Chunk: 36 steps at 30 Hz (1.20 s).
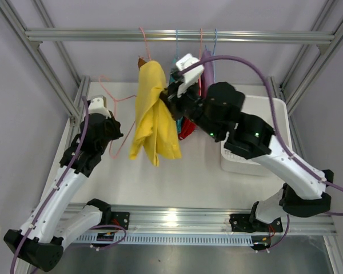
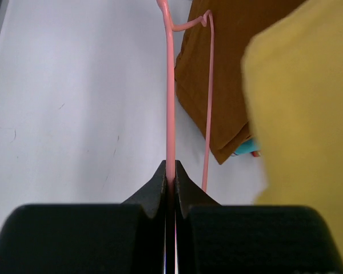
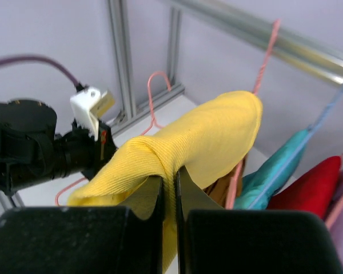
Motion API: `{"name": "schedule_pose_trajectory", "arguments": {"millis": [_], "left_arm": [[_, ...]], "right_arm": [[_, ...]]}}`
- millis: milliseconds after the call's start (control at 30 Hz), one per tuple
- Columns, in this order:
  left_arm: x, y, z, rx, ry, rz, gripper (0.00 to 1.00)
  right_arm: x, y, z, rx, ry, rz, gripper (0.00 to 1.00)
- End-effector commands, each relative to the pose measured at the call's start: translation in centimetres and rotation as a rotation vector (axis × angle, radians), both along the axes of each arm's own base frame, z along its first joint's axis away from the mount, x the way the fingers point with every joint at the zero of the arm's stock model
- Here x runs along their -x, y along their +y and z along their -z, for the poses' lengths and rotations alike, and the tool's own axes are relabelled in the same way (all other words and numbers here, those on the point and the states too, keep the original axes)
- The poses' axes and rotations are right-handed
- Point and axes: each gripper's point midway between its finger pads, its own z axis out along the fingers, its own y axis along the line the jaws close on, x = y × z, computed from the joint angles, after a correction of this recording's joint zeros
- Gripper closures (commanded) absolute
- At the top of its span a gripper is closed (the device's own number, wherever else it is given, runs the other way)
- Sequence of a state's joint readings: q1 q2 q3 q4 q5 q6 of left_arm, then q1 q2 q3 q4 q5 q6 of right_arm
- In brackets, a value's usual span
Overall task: Remove the trousers from the hanger
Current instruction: Remove the trousers from the hanger, then place the trousers in the bin.
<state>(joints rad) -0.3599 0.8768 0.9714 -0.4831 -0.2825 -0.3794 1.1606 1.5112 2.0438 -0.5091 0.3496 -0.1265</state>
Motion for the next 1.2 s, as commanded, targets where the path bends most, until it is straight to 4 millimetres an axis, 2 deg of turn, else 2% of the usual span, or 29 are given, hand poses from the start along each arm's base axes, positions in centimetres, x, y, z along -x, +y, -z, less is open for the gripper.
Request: {"name": "schedule_pose_trajectory", "arguments": {"millis": [0,100,233,300,367,400,567,867,1167], "left_arm": [[-0.2,-0.3,-1.3,-0.031,-0.034,0.011,0.99],[-0.3,-0.7,-1.0,-0.042,-0.027,0.018,1.00],[-0.5,-0.8,-0.9,-0.050,-0.017,0.023,1.00],[-0.4,-0.8,-0.9,-0.048,-0.017,0.024,1.00],[-0.4,-0.9,-1.0,-0.044,-0.020,0.028,1.00],[-0.4,-0.9,-0.7,-0.047,-0.013,0.030,1.00],[-0.4,-1.1,-1.1,-0.042,-0.019,0.040,1.00],[-0.4,-1.1,-1.0,-0.041,-0.019,0.042,1.00],[-0.3,-1.3,-1.0,-0.038,-0.016,0.052,0.99]], "right_arm": [[1.3,-7.5,-10.8,-0.312,-0.168,0.095,1.00],[1.7,-9.6,-11.5,-0.329,-0.178,0.122,1.00],[2.2,-11.7,-11.2,-0.324,-0.178,0.148,1.00],[2.6,-13.3,-11.2,-0.327,-0.177,0.168,1.00],[2.4,-13.9,-10.0,-0.298,-0.174,0.192,1.00],[2.9,-15.1,-10.1,-0.307,-0.181,0.199,1.00],[2.7,-17.7,-7.8,-0.241,-0.168,0.290,1.00],[4.4,-25.4,-8.6,-0.310,-0.178,0.404,1.00],[5.1,-30.5,-7.8,-0.318,-0.173,0.512,1.00]]}}
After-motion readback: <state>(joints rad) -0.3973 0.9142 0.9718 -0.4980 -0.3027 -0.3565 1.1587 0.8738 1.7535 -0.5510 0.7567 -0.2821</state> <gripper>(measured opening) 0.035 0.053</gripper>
